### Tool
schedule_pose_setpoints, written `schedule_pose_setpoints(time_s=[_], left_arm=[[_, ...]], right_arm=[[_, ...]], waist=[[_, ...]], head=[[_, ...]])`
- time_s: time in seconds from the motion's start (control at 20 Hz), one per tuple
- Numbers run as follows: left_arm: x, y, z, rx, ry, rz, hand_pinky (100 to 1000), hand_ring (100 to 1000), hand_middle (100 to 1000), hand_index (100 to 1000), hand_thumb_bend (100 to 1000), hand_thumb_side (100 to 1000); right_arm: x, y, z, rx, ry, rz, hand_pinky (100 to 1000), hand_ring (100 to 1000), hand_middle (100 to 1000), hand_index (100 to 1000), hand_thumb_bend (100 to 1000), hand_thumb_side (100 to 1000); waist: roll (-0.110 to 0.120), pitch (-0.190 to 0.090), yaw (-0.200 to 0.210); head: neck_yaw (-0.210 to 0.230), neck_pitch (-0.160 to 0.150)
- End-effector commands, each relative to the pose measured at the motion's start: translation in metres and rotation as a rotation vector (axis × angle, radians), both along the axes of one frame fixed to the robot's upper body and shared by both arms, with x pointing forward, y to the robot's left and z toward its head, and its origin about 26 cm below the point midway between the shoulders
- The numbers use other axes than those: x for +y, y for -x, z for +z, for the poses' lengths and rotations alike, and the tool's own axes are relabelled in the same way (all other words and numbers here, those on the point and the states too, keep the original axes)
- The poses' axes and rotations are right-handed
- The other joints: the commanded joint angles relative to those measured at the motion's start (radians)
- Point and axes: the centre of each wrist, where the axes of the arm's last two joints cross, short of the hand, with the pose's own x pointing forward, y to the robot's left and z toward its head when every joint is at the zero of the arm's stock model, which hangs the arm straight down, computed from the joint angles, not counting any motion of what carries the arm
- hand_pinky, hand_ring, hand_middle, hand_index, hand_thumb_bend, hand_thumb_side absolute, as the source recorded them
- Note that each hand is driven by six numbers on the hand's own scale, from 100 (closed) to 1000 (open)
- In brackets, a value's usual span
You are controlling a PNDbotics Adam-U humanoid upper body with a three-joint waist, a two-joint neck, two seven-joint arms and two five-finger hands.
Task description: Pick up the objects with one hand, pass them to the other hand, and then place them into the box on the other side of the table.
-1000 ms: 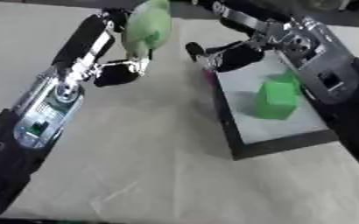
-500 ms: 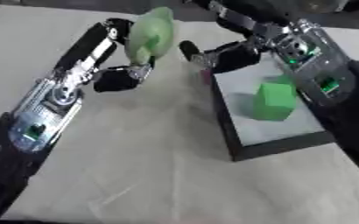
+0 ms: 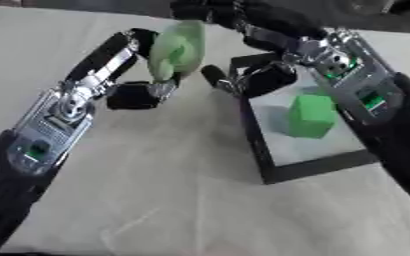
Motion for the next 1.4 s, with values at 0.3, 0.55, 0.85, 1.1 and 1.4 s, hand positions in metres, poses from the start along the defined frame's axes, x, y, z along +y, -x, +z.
schedule_pose_setpoints(time_s=[0.3, 0.55, 0.85, 1.1, 1.4], left_arm=[[0.0, 0.003, 0.01, -0.013, -0.07, -0.081, 753, 723, 615, 482, 100, 360], [-0.002, 0.004, 0.009, -0.011, -0.121, -0.127, 754, 724, 616, 485, 100, 357], [-0.005, 0.005, 0.01, -0.024, -0.128, -0.142, 757, 727, 619, 490, 100, 356], [-0.007, 0.003, 0.01, -0.034, -0.113, -0.128, 757, 727, 620, 493, 100, 352], [-0.008, 0.004, 0.011, -0.076, -0.117, -0.117, 758, 728, 621, 494, 100, 337]], right_arm=[[-0.006, 0.003, 0.009, -0.015, 0.043, 0.004, 1000, 1000, 1000, 1000, 100, 147], [-0.006, 0.003, 0.009, -0.014, 0.049, 0.003, 1000, 1000, 1000, 1000, 100, 151], [-0.004, 0.003, 0.007, -0.004, 0.056, 0.008, 1000, 1000, 1000, 1000, 100, 168], [-0.003, 0.004, 0.007, 0.002, 0.078, 0.02, 1000, 1000, 1000, 1000, 100, 195], [-0.003, 0.004, 0.005, 0.01, 0.171, 0.015, 1000, 1000, 1000, 1000, 100, 199]], waist=[[-0.013, -0.011, 0.0], [-0.013, -0.01, 0.001], [-0.013, -0.009, 0.0], [-0.014, -0.009, -0.001], [-0.012, -0.008, -0.002]], head=[[-0.003, -0.008], [-0.004, -0.005], [-0.002, -0.003], [0.0, -0.004], [0.001, 0.0]])
